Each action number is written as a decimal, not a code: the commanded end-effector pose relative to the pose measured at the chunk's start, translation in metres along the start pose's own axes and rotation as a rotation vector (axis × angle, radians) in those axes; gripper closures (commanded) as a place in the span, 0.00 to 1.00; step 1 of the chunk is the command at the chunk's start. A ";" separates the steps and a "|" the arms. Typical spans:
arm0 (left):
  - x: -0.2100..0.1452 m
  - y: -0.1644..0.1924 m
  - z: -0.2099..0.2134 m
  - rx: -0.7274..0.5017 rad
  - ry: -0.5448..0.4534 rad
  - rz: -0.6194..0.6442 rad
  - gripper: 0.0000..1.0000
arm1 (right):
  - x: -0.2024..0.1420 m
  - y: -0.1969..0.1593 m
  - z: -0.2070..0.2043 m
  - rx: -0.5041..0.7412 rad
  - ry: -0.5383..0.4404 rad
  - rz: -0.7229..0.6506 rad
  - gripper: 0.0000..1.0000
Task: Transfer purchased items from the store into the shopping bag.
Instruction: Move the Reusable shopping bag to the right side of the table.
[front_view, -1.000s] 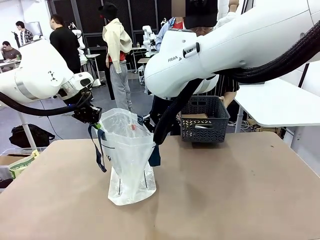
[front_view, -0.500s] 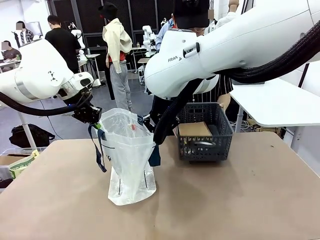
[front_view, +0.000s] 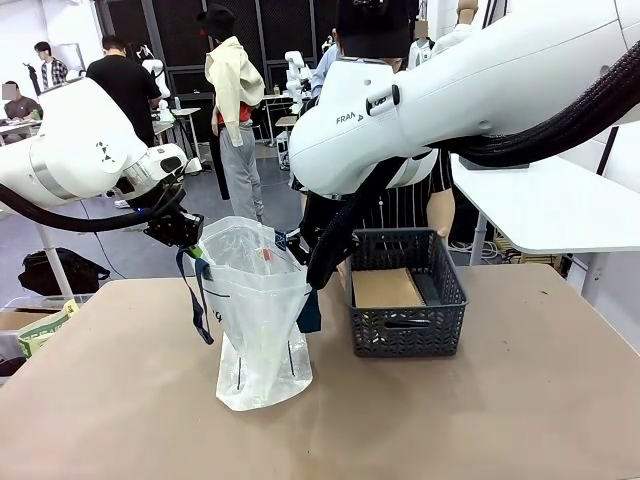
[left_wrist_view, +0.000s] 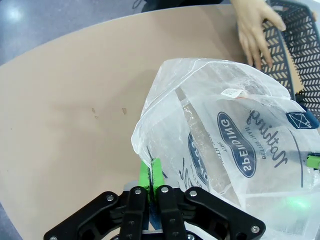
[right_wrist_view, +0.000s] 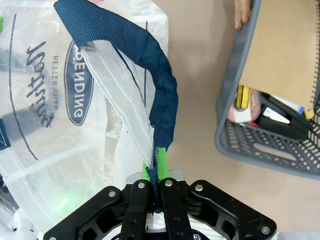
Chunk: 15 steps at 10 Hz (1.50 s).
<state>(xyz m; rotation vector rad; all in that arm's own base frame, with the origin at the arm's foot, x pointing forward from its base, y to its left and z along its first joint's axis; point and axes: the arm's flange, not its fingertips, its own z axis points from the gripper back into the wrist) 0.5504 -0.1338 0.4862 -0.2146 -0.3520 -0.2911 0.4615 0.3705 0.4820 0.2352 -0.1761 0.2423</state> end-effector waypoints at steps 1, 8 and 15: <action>0.000 0.001 0.000 0.001 0.000 0.001 1.00 | 0.000 0.000 0.001 0.000 -0.001 0.004 1.00; 0.000 0.001 0.000 0.001 0.000 0.001 1.00 | 0.000 0.000 0.001 0.000 -0.001 0.004 1.00; 0.000 0.001 0.000 0.001 0.000 0.001 1.00 | 0.000 0.000 0.001 0.000 -0.001 0.004 1.00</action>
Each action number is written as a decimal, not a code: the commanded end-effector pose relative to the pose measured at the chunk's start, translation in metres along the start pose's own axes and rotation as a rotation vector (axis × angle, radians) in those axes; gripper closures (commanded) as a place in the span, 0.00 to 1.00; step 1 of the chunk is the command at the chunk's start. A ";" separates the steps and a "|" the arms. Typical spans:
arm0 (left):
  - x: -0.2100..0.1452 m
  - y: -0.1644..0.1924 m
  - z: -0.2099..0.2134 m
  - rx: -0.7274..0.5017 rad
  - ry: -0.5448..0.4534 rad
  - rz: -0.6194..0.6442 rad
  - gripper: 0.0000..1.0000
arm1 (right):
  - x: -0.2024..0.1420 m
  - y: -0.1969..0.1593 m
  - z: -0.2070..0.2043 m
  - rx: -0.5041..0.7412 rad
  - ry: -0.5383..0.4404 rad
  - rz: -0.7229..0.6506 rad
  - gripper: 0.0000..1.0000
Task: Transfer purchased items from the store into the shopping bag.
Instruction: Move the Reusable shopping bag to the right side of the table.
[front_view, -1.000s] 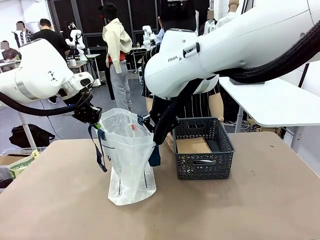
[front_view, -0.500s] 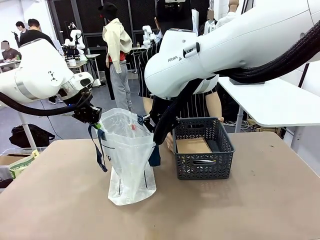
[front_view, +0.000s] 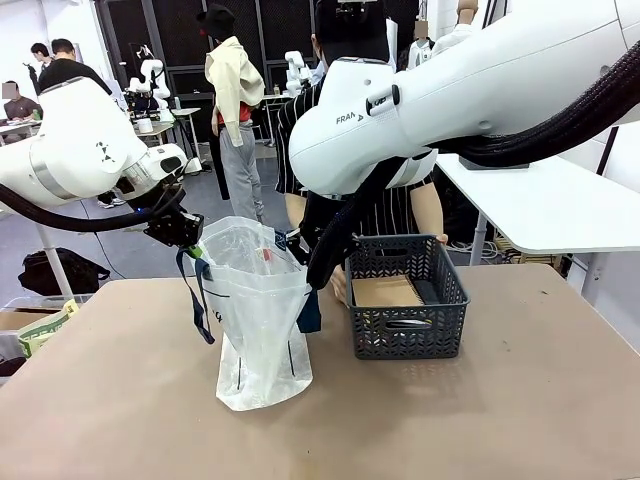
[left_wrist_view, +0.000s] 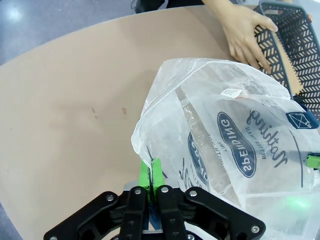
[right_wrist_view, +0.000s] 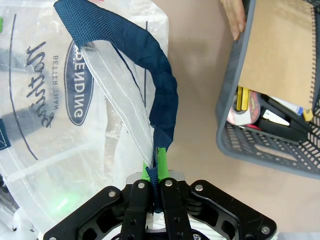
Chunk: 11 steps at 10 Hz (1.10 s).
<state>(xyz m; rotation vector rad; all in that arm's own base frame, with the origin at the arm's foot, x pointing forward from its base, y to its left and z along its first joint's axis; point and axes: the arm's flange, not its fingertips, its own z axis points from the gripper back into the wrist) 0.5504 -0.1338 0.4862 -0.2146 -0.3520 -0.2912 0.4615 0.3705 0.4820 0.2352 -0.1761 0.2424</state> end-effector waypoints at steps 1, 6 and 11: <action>0.000 0.001 0.000 0.001 0.000 0.001 1.00 | 0.000 0.000 0.001 0.000 -0.001 0.004 1.00; 0.000 0.001 0.000 0.001 0.000 0.001 1.00 | 0.000 0.000 0.001 0.000 -0.001 0.004 1.00; 0.000 0.001 0.000 0.001 0.000 0.001 1.00 | 0.000 0.000 0.001 0.000 -0.001 0.004 1.00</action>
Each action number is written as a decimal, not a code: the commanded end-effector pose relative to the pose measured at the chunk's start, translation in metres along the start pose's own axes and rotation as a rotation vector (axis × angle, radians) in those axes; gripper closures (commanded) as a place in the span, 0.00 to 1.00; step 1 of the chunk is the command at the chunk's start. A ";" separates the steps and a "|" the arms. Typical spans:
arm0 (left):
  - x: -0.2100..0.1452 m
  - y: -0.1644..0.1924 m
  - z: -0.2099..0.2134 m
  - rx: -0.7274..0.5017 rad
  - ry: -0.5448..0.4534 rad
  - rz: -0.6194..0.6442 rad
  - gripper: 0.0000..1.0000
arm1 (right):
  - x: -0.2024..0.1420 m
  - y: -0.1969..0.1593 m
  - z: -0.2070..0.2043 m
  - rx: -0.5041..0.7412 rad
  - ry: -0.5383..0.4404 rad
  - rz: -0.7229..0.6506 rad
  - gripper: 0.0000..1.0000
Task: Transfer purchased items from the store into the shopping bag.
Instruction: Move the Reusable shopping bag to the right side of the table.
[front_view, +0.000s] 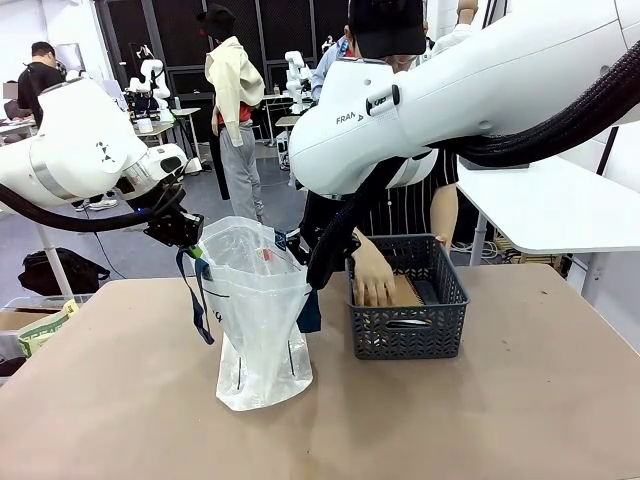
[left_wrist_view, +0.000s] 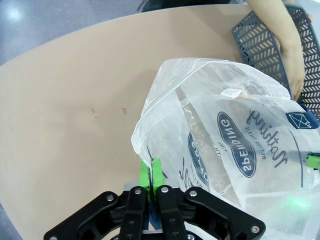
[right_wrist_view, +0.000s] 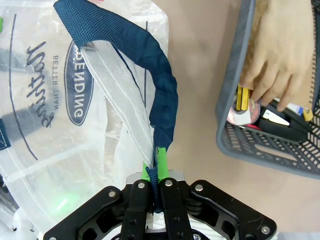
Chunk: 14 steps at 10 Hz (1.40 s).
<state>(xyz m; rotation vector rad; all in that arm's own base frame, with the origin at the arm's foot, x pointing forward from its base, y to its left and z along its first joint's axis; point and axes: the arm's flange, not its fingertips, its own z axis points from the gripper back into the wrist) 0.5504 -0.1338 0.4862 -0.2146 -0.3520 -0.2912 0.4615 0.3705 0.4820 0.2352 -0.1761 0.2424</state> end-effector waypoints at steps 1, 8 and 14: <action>0.000 0.001 0.000 0.001 0.000 0.001 1.00 | 0.000 0.000 0.001 0.000 -0.001 0.004 1.00; 0.000 0.001 0.000 0.001 0.000 0.001 1.00 | 0.000 0.000 0.001 0.000 -0.001 0.004 1.00; 0.000 0.001 0.000 0.001 0.000 0.001 1.00 | 0.000 0.000 0.001 0.000 -0.001 0.004 1.00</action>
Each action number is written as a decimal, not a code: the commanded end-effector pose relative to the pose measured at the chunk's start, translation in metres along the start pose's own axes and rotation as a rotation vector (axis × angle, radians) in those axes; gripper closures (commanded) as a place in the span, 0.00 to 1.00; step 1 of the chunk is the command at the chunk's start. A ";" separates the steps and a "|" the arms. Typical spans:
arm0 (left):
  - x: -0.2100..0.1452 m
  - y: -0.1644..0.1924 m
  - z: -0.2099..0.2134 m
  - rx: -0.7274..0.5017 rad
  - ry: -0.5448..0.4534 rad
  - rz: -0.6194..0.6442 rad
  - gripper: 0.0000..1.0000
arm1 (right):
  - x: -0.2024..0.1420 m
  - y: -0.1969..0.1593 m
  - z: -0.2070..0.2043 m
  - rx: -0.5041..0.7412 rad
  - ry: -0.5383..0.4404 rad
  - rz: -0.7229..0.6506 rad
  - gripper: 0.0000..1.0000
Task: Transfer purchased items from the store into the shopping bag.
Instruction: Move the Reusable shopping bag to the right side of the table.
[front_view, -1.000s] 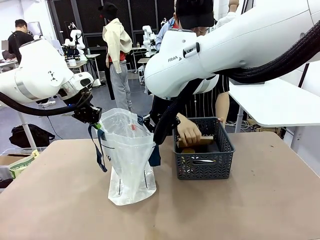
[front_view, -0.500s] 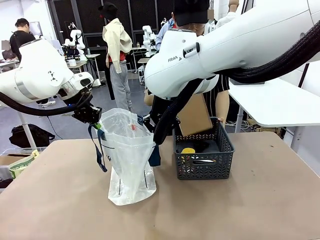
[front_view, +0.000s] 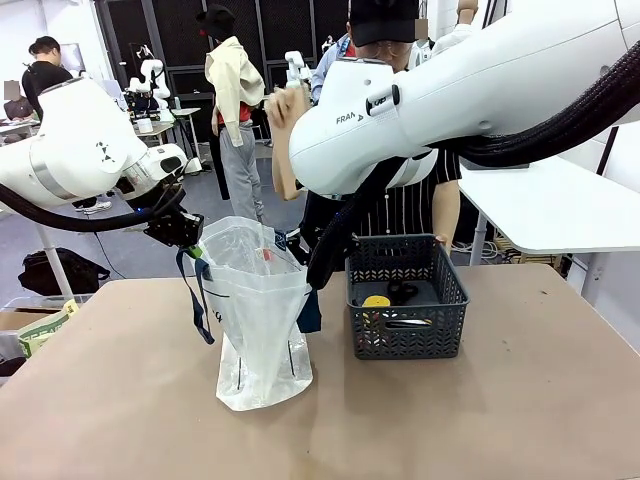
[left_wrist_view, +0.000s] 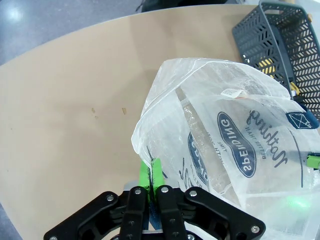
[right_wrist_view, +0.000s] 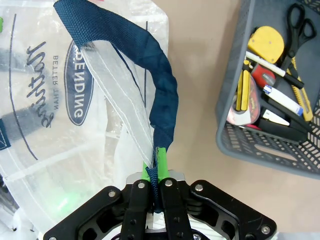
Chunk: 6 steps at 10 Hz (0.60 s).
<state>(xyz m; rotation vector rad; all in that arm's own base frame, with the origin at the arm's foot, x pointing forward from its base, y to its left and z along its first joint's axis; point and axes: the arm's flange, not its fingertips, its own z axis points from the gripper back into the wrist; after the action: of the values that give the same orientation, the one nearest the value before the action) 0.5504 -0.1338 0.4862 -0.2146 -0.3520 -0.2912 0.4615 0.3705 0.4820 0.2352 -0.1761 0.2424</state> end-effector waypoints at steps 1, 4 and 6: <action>0.000 0.001 0.000 0.001 0.000 0.001 1.00 | 0.000 0.000 0.001 0.000 -0.001 0.004 1.00; 0.000 0.001 0.000 0.001 0.000 0.001 1.00 | 0.000 0.000 0.001 0.000 -0.001 0.004 1.00; 0.000 0.001 0.000 0.001 0.000 0.001 1.00 | 0.000 0.000 0.001 0.000 -0.001 0.004 1.00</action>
<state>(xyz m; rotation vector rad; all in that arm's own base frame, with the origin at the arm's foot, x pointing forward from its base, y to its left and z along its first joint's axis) 0.5504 -0.1338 0.4862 -0.2146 -0.3520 -0.2912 0.4615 0.3705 0.4820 0.2352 -0.1761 0.2424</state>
